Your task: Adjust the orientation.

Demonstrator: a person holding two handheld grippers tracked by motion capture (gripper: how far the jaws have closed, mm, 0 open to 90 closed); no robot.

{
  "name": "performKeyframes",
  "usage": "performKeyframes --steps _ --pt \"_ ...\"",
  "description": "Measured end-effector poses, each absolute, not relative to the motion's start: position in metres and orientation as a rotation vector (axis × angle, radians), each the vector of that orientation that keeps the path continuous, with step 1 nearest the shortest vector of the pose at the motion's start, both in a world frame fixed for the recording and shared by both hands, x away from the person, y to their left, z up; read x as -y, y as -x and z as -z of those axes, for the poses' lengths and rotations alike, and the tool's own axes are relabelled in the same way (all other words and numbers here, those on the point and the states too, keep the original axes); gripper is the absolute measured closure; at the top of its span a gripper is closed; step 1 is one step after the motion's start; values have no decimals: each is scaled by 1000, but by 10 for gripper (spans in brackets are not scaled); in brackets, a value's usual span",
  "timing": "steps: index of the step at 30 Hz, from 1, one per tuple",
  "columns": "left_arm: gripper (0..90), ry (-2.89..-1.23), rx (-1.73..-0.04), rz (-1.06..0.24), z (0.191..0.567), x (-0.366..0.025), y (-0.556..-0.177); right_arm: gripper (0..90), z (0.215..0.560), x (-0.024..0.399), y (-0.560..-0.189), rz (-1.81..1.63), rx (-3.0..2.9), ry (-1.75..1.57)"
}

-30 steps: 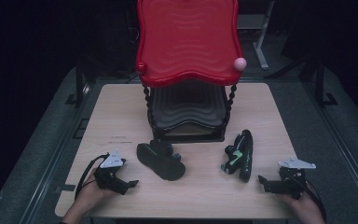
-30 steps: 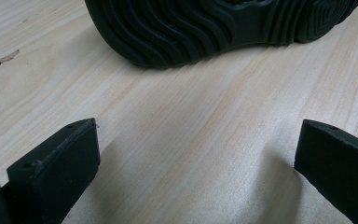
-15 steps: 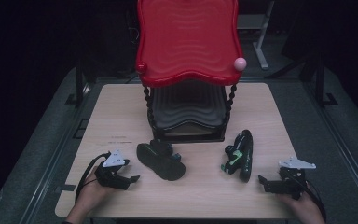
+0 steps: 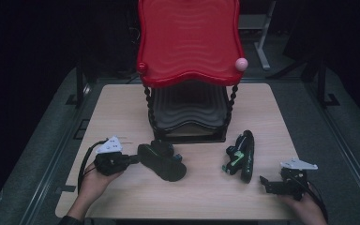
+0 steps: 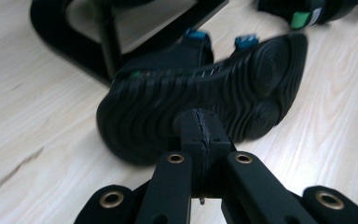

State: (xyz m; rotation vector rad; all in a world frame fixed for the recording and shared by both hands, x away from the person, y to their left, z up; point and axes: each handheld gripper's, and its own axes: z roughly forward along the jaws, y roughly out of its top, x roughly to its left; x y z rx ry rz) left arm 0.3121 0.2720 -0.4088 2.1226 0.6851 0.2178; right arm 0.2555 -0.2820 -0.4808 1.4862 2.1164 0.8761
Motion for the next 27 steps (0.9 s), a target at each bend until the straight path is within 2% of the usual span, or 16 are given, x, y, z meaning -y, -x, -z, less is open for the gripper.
performKeyframes --steps 16,27 --pt "900 -2089 -604 -114 407 -224 -340 1 481 282 -256 -877 -2117 -1484" --pt "900 -2093 -608 -76 413 -215 -342 1 481 282 -255 -878 -2120 -1483"
